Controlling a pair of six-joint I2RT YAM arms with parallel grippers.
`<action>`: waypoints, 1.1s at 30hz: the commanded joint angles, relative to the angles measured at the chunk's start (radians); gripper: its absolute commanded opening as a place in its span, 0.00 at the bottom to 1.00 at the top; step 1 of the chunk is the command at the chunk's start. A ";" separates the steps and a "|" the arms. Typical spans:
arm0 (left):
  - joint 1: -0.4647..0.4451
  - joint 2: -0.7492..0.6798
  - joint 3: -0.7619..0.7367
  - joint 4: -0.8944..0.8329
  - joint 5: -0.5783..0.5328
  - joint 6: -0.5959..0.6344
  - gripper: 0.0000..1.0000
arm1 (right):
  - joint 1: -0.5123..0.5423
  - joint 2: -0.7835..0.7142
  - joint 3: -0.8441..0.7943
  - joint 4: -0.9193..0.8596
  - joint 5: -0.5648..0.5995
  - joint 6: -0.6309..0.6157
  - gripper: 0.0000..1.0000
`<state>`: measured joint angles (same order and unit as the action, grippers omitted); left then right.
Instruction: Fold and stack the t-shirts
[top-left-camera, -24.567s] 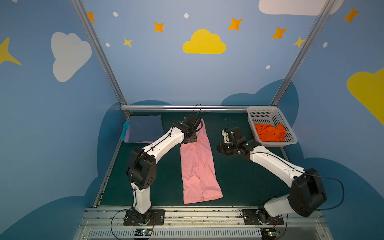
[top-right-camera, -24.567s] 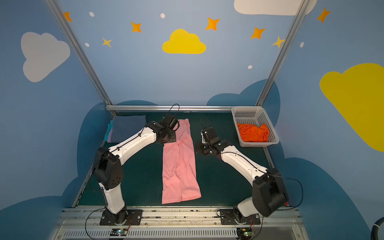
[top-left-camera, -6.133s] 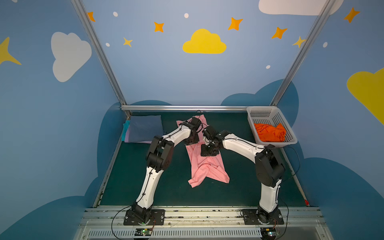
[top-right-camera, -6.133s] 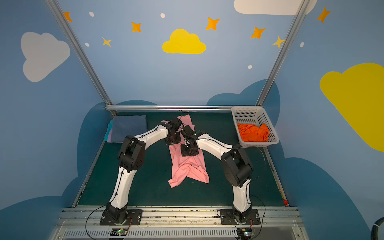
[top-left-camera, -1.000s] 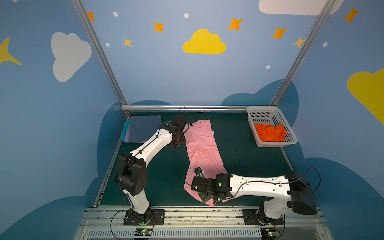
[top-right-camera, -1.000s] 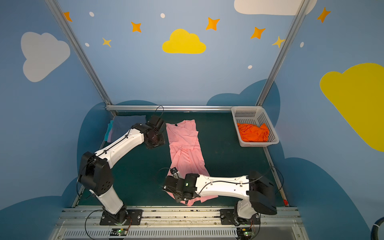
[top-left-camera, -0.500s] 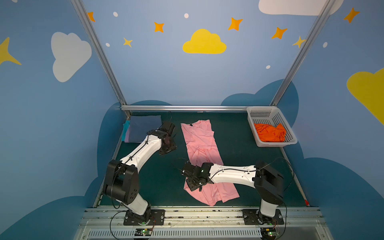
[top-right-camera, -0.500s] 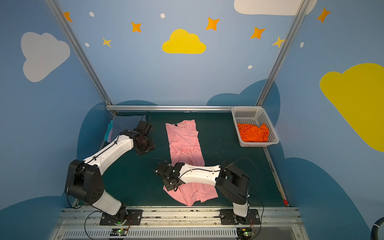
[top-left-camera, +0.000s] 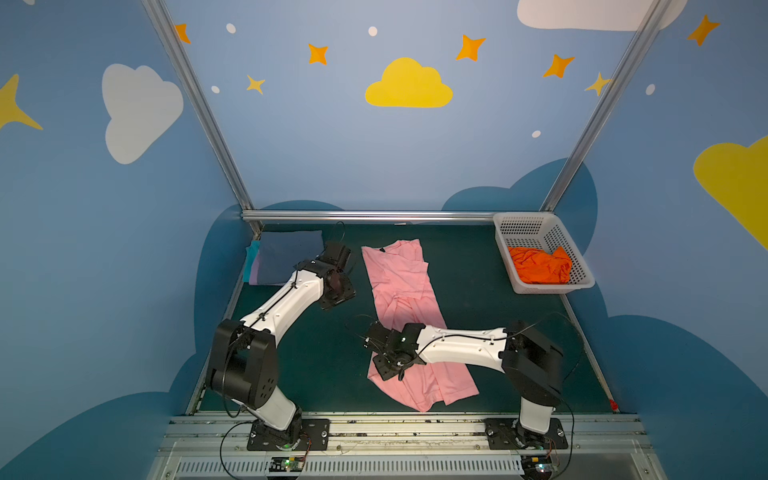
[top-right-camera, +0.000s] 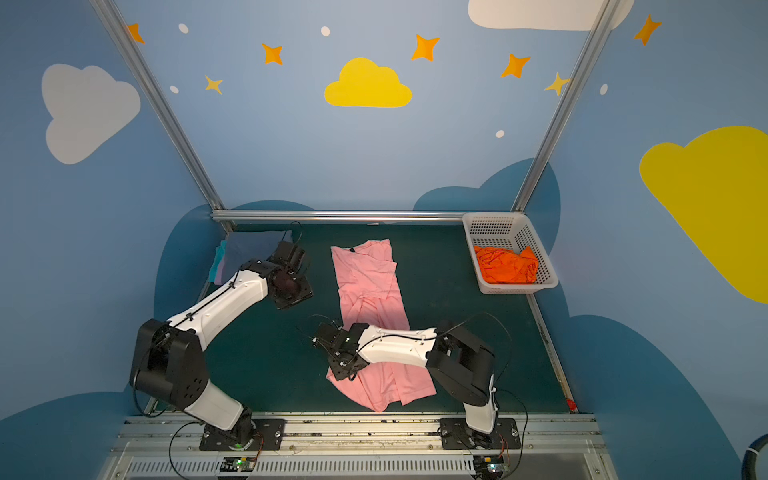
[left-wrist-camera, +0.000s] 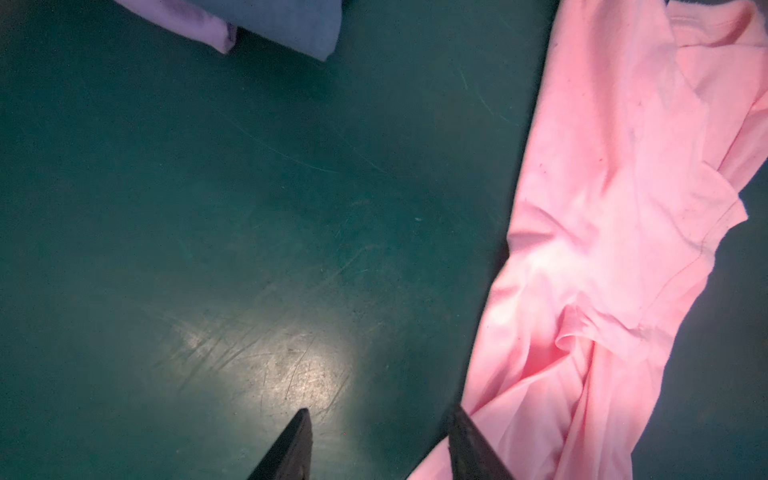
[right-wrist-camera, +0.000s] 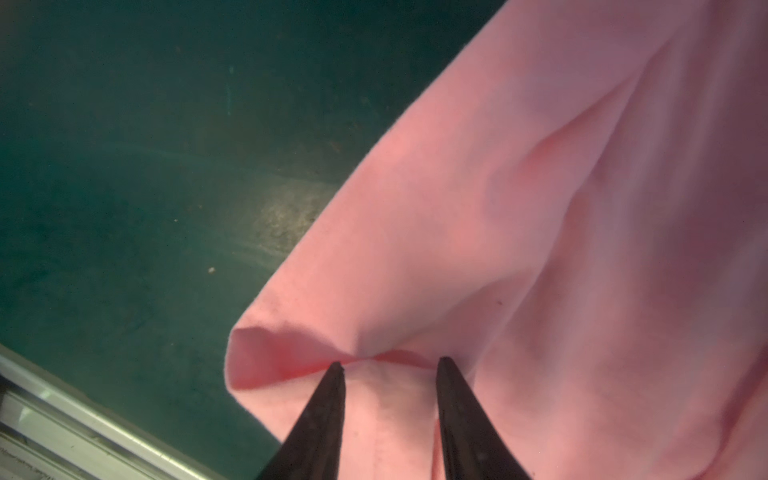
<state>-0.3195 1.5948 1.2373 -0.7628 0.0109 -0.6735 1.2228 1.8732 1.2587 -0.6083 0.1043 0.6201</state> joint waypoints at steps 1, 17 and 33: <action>0.005 -0.006 -0.012 -0.001 0.011 -0.001 0.54 | -0.017 0.006 -0.010 0.008 -0.014 -0.007 0.39; 0.004 0.005 0.001 0.002 0.023 -0.001 0.54 | 0.001 -0.004 -0.065 0.036 -0.088 0.026 0.32; 0.003 0.006 0.001 0.005 0.039 -0.001 0.53 | -0.014 -0.068 -0.092 0.015 -0.032 -0.004 0.35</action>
<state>-0.3195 1.5951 1.2308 -0.7532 0.0437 -0.6735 1.2125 1.8462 1.1721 -0.5560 0.0406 0.6285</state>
